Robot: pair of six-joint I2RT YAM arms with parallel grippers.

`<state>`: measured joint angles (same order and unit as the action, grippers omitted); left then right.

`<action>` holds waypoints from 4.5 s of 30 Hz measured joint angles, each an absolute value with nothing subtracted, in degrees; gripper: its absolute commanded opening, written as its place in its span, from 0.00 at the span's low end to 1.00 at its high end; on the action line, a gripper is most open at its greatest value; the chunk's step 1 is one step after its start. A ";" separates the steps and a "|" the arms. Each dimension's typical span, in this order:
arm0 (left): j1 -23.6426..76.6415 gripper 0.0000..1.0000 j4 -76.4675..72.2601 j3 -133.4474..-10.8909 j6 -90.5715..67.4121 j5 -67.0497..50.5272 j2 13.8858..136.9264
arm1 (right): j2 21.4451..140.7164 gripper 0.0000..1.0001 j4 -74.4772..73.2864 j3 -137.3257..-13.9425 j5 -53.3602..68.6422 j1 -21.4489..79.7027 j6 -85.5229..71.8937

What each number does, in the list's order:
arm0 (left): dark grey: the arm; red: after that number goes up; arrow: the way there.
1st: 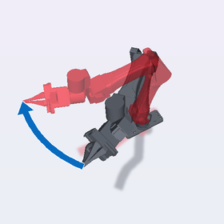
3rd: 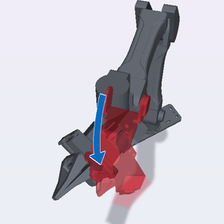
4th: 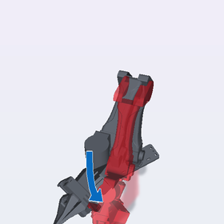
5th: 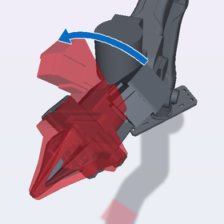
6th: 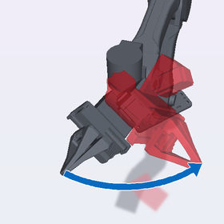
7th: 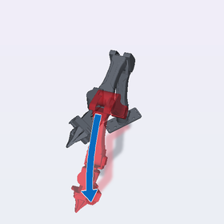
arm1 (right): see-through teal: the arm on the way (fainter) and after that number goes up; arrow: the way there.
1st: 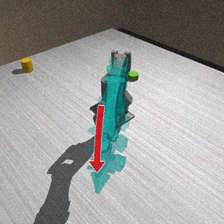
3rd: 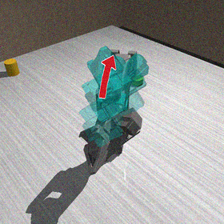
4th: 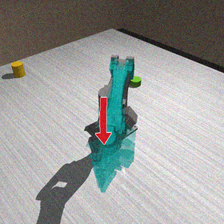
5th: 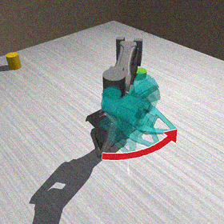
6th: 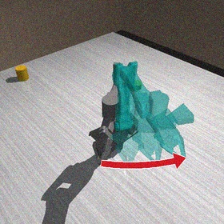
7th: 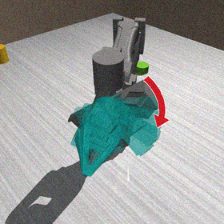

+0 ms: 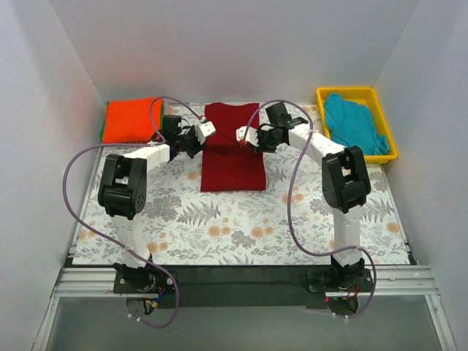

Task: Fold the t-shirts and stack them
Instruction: Fold the tshirt

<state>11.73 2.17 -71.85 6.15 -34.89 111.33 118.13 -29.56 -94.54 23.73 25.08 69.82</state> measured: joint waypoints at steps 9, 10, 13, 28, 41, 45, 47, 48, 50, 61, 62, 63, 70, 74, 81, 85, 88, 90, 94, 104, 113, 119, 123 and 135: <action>11.73 0.39 -1.87 -78.04 2.15 -29.19 119.24 | 123.11 0.84 -24.99 -98.52 18.79 23.70 66.37; 11.70 0.39 -2.09 -77.95 1.34 -28.32 119.02 | 122.69 0.84 -24.34 -98.52 18.37 23.53 65.71; 11.33 0.40 -2.98 -74.26 -0.56 -27.07 115.09 | 118.56 0.77 -23.40 -96.01 17.78 22.90 63.77; 13.13 0.42 3.22 -48.05 1.80 -37.76 87.90 | 95.11 0.55 -25.39 -70.24 22.79 33.74 57.32; 16.95 0.47 1.98 -42.13 10.22 -35.57 93.58 | 102.26 0.52 -19.11 -63.29 18.04 35.07 57.39; 17.08 0.35 -0.60 -42.00 11.68 -35.55 94.43 | 103.37 0.21 -17.08 -62.85 17.19 35.07 57.76; 17.15 0.23 -1.37 -42.00 12.23 -35.29 94.83 | 103.77 0.02 -16.27 -62.85 16.58 35.07 57.76; 17.30 0.12 -1.72 -42.09 12.69 -35.03 95.09 | 103.79 0.01 -16.01 -62.83 16.38 35.07 57.78; 17.39 0.05 -1.72 -42.22 13.04 -34.52 95.15 | 103.68 0.01 -15.88 -62.85 16.08 35.07 57.30; 17.32 0.00 12.86 -56.25 10.26 -34.15 89.91 | 98.56 0.01 -28.01 -76.88 15.49 34.92 56.69; 17.32 0.00 13.89 -56.93 10.39 -34.30 88.60 | 97.49 0.01 -29.28 -78.85 15.77 34.87 56.69; 17.32 0.00 15.07 -57.19 10.68 -34.48 87.11 | 96.57 0.01 -30.13 -79.61 16.05 34.76 56.69; 18.94 0.00 25.87 -53.52 14.76 -35.77 76.38 | 85.67 0.01 -39.27 -73.67 19.07 36.53 55.59; 22.70 0.00 36.05 -50.76 16.14 -37.87 67.53 | 78.48 0.01 -45.39 -66.85 21.32 42.28 53.45; 27.22 0.00 52.95 -49.98 15.31 -43.90 51.70 | 62.48 0.01 -52.31 -58.57 26.74 50.28 48.77; 27.57 0.00 58.70 -50.04 13.87 -46.52 50.19 | 59.99 0.01 -53.93 -58.37 28.71 50.35 46.72; 27.55 0.00 59.51 -51.68 11.16 -46.74 53.41 | 61.39 0.01 -54.41 -59.09 28.86 50.28 46.41; 27.55 0.00 58.13 -53.76 9.26 -46.02 57.06 | 63.05 0.01 -54.63 -59.88 28.64 49.58 47.29; 26.65 0.00 53.71 -59.90 7.11 -44.36 67.64 | 68.31 0.01 -55.61 -61.32 29.78 41.82 51.77; 18.85 0.00 43.27 -75.37 7.60 -45.12 96.77 | 92.97 0.01 -56.12 -76.97 31.77 26.98 65.25; 15.75 0.00 32.80 -80.31 2.31 -42.96 115.83 | 120.88 0.01 -53.80 -93.49 32.32 22.65 68.27; 16.25 0.00 28.21 -74.89 -1.30 -42.46 113.91 | 121.30 0.01 -51.13 -90.91 33.91 22.28 67.00; 17.87 0.00 28.45 -64.77 -1.43 -42.39 105.80 | 114.98 0.01 -47.83 -81.32 34.70 23.46 65.84; 23.24 0.00 37.06 -57.36 -3.99 -42.65 84.88 | 96.09 0.01 -49.69 -68.60 37.10 26.48 59.68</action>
